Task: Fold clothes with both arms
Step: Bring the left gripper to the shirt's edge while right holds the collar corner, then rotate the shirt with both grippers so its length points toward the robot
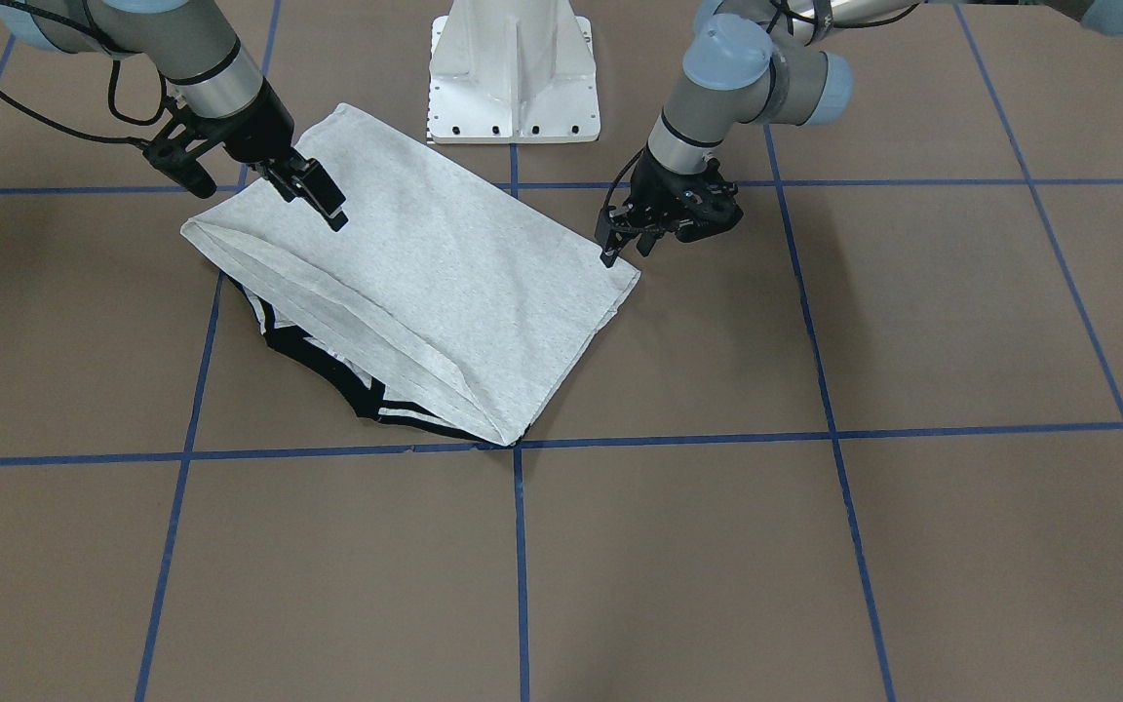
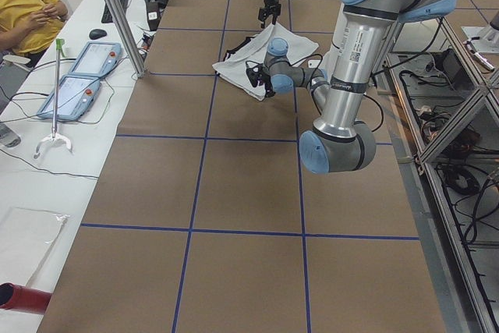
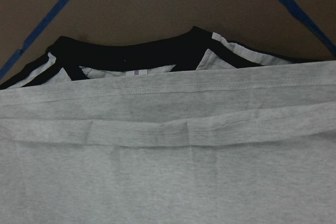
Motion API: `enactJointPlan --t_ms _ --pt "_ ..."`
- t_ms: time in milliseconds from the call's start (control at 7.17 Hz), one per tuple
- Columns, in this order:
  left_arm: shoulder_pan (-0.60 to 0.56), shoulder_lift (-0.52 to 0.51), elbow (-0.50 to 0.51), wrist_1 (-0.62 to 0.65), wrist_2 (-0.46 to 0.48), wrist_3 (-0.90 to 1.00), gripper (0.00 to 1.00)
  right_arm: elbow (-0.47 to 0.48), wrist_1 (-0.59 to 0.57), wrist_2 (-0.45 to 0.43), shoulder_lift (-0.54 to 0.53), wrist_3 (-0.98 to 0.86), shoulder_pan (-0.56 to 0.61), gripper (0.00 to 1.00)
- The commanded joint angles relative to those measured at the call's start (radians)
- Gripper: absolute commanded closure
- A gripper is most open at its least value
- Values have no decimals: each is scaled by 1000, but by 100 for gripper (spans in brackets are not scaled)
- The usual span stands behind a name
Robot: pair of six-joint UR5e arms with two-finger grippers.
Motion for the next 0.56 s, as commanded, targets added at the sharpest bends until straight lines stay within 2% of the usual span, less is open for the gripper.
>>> enactJointPlan --t_ms 0,279,419 --pt "10 -25 47 0 26 3 48 -3 0 -2 1 0 1 0" --pt "-7 -25 51 0 45 19 100 0 0 -2 3 0 1 0" --pt "-22 -25 51 1 45 51 100 0 0 -2 3 0 1 0"
